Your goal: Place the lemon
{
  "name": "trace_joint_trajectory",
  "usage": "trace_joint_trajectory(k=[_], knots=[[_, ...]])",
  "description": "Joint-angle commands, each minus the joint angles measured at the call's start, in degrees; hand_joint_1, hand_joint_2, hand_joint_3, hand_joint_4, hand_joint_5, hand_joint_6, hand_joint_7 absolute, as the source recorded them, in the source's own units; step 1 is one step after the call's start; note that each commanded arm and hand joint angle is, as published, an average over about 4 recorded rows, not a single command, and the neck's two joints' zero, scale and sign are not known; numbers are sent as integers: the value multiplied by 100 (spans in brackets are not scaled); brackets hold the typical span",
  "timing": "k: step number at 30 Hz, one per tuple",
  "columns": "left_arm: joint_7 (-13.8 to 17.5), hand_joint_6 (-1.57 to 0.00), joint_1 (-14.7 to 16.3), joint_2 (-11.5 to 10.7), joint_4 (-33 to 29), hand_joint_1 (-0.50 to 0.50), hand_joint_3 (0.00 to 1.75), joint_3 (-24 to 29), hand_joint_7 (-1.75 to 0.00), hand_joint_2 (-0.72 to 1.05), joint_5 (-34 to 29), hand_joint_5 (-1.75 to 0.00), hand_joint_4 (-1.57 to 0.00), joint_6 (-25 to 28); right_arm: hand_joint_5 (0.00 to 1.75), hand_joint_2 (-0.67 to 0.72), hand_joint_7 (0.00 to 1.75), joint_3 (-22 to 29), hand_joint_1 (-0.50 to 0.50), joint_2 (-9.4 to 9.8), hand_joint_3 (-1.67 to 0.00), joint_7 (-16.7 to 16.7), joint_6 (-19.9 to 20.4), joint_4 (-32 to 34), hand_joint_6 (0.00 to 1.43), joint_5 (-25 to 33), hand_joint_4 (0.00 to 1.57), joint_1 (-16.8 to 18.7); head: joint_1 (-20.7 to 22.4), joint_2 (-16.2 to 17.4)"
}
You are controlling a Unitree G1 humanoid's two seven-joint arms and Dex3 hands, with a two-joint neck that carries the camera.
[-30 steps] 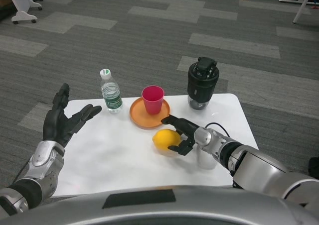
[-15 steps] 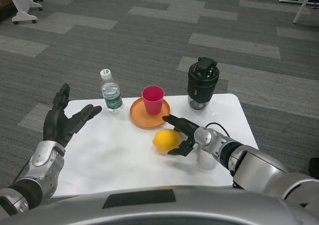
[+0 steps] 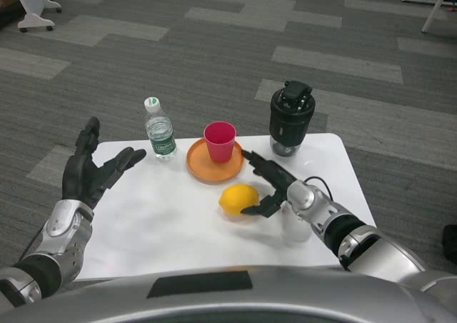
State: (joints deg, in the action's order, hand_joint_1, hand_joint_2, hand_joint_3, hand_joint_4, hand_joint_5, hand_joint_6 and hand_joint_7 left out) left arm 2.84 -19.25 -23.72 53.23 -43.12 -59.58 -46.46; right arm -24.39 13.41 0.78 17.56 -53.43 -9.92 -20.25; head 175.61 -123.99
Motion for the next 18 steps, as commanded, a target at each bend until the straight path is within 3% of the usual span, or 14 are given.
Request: trace_joint_trajectory(k=[1, 5, 9, 11, 15, 18], knots=[[-11, 0, 18, -76, -14, 50, 9, 49, 0, 105, -9, 0, 0, -21, 58, -27, 0, 611, -38, 57, -56, -26, 6, 601, 0, -283, 0, 298, -2, -5], [-11, 0, 2, -80, -19, 50, 9, 49, 0, 105, -9, 0, 0, -30, 58, -29, 0, 1393, -38, 79, -61, -26, 10, 1432, 0, -489, 0, 812, -12, -5], [-11, 0, -9, -80, -14, 50, 9, 49, 0, 105, -9, 0, 0, -39, 63, -29, 0, 2009, -32, 57, -59, -41, 131, 1713, 0, -527, 0, 1080, -52, -3], [-11, 0, -20, -80, -14, 50, 9, 45, 0, 105, -9, 0, 0, -39, 68, -29, 2, 2239, -26, 50, -56, -74, 507, 1698, 0, -184, 0, 1140, -70, -7], [-11, 0, -48, -80, -14, 50, 9, 31, 0, 105, -5, 0, 0, -39, 58, -29, 7, 2246, -12, 88, -56, -96, 1434, 1401, 0, 1014, 0, 1155, -107, -17], [-9, 0, -61, -80, -8, 50, 9, 31, 0, 105, -3, 0, 0, -39, 61, -29, 7, 2149, -8, 118, -56, -81, 1722, 1388, 0, 1583, 0, 1168, -124, -22]])
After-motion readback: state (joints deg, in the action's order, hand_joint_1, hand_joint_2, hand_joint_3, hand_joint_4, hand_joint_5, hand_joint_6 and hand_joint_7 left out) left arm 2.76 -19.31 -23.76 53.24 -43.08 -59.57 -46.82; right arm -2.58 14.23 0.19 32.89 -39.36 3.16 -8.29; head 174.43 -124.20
